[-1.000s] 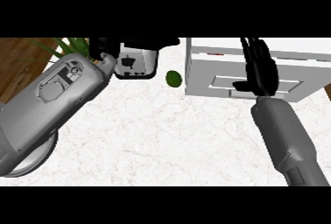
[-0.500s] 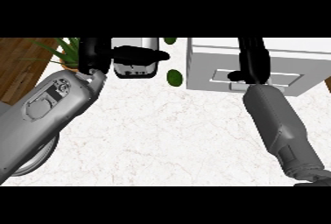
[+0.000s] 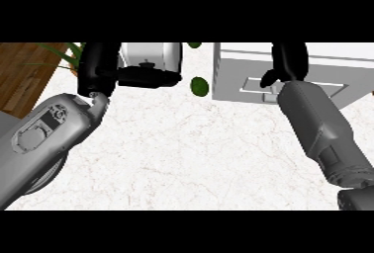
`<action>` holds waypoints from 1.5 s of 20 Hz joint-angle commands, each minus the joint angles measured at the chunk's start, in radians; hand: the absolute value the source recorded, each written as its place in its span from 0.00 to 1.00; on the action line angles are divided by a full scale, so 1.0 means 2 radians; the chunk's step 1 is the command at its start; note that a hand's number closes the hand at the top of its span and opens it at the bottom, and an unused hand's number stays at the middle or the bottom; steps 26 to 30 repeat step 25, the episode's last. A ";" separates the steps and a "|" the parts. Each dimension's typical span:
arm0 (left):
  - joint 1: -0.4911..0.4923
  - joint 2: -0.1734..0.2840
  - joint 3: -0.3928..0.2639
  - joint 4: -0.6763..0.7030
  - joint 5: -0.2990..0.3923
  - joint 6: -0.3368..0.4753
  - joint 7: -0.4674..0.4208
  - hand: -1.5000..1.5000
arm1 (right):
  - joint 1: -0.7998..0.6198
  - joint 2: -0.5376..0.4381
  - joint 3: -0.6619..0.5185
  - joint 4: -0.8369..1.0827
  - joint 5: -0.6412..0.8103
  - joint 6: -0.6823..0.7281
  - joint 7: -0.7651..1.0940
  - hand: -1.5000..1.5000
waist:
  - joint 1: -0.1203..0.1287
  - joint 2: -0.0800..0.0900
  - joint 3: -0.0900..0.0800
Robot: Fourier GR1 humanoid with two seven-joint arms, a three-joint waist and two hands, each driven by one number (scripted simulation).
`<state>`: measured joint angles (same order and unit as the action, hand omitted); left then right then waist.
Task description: Pick up the can, place it into the drawer and close the drawer
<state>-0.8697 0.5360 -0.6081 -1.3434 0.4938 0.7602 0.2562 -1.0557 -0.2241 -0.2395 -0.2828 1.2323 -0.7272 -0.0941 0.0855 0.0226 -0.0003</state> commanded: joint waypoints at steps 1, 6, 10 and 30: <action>0.042 0.002 -0.002 -0.026 -0.005 -0.003 -0.020 0.00 | -0.045 0.006 -0.017 0.015 -0.018 0.012 -0.011 0.00 | 0.012 0.004 0.001; 0.028 0.006 0.005 -0.023 -0.009 -0.002 -0.008 0.00 | -0.056 0.027 -0.061 -0.001 -0.077 0.019 -0.076 0.00 | 0.010 0.005 0.003; 0.058 0.014 0.013 -0.036 -0.004 -0.006 -0.019 0.00 | -0.053 0.028 -0.109 -0.008 -0.133 0.039 -0.120 0.00 | 0.010 0.002 0.003; 0.102 0.022 0.042 -0.050 -0.020 -0.015 -0.032 0.00 | -0.076 0.063 -0.215 -0.013 -0.274 0.123 -0.205 0.00 | -0.019 -0.004 0.001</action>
